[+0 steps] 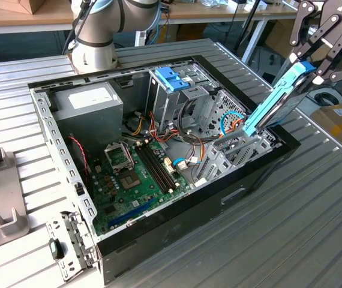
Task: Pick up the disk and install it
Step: 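Pick up the disk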
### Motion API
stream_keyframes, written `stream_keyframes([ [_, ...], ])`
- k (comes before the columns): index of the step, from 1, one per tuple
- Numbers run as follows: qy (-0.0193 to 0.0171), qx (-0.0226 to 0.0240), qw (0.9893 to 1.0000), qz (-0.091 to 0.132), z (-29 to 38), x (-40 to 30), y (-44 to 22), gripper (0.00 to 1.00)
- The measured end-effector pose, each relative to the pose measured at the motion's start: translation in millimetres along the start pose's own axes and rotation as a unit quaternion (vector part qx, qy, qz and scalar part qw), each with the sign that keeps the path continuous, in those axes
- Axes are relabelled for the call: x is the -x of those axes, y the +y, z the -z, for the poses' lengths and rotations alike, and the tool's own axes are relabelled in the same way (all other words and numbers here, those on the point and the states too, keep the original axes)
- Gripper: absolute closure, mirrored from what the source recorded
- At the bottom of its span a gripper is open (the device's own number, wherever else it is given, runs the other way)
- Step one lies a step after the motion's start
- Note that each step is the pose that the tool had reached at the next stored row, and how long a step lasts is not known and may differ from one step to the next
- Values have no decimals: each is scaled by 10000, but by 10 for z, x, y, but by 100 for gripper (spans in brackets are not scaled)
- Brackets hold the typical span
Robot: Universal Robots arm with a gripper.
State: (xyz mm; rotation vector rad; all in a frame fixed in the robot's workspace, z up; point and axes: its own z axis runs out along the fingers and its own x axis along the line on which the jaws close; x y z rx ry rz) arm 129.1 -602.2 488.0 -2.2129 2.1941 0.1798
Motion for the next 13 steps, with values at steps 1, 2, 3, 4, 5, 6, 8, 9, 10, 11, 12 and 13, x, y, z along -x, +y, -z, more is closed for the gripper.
stream_keyframes([
  [1,2,1,10000,0,-1,0,-18,63],
  [2,4,1,10000,0,-2,-1,-30,63],
  [3,5,2,10000,-1,-3,-1,-48,63],
  [4,7,2,10000,-1,-3,-1,-62,63],
  [5,8,3,10000,-1,-4,-1,-82,63],
  [6,9,3,10000,-1,-4,-1,-95,63],
  [8,11,4,10000,-1,-5,-2,-123,63],
  [9,13,5,10000,-2,-6,-2,-134,63],
  [10,13,5,10000,-1,-7,-3,-149,63],
  [11,14,6,10000,-1,-8,-3,-166,63],
  [12,16,7,10000,-2,-9,-3,-180,63],
  [13,18,7,10000,-2,-9,-3,-199,63],
])
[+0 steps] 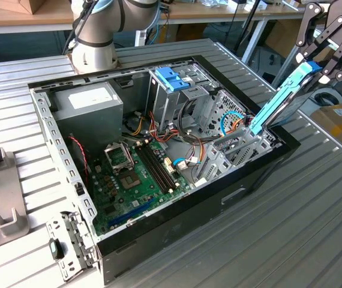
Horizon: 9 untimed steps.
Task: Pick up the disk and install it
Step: 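Pick up the disk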
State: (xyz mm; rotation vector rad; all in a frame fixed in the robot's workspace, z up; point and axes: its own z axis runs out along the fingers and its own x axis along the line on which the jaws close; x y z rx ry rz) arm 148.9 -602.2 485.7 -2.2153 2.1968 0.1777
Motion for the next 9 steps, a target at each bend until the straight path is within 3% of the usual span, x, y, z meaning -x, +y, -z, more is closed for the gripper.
stream_keyframes([
  [3,3,1,10000,0,0,0,-40,63],
  [9,2,1,10000,0,0,0,-43,63],
])
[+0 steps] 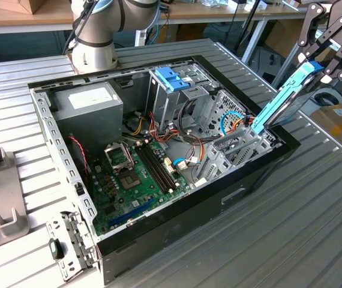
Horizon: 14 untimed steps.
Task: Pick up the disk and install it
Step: 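Pick up the disk, then insert the disk into the insertion slot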
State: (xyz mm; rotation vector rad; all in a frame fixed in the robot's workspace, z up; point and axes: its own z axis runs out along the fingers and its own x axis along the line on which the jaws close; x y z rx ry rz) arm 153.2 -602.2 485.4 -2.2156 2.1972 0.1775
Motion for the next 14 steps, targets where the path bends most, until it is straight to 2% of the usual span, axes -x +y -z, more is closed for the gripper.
stream_keyframes([
  [12,0,0,10000,1,0,0,-3,63],
  [14,0,0,10000,0,-1,0,15,63],
])
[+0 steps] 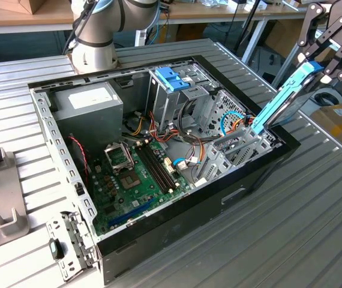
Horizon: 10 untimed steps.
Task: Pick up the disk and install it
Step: 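Insert the disk into the insertion slot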
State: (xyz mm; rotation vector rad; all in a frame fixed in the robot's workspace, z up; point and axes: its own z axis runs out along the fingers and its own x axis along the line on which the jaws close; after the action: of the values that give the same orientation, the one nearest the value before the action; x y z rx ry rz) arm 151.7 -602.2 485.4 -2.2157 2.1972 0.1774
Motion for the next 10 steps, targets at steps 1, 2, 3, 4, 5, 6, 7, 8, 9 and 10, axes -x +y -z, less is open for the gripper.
stream_keyframes([
  [1,-1,0,10000,0,-1,0,7,63],
  [2,-1,0,10000,0,-2,-1,13,63],
  [3,-1,0,10000,-1,-2,0,20,63],
  [4,0,0,10000,0,-3,0,45,63],
  [5,-1,0,10000,0,-5,0,67,63],
  [6,-1,0,10000,0,-6,0,78,63],
  [7,0,0,10000,0,-6,0,86,63],
  [8,0,0,10000,0,-7,1,100,63],
  [9,-1,0,10000,0,-8,0,107,63],
  [10,-1,0,10000,0,-9,0,112,63],
])
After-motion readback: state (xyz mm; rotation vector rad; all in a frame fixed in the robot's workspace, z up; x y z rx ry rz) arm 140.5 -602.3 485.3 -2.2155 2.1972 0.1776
